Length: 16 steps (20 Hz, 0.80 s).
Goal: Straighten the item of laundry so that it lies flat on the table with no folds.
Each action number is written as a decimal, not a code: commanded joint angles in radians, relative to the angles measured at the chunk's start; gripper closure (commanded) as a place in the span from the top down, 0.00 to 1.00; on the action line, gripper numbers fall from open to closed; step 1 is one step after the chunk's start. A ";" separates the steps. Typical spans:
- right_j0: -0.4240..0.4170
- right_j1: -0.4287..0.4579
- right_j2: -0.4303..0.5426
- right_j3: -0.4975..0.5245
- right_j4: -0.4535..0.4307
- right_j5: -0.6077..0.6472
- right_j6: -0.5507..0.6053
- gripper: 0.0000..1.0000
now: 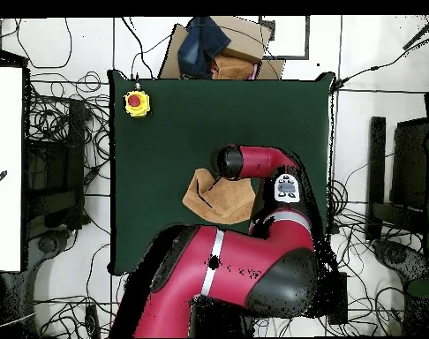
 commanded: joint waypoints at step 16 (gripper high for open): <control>0.015 0.013 0.024 0.027 -0.057 0.087 0.005 0.00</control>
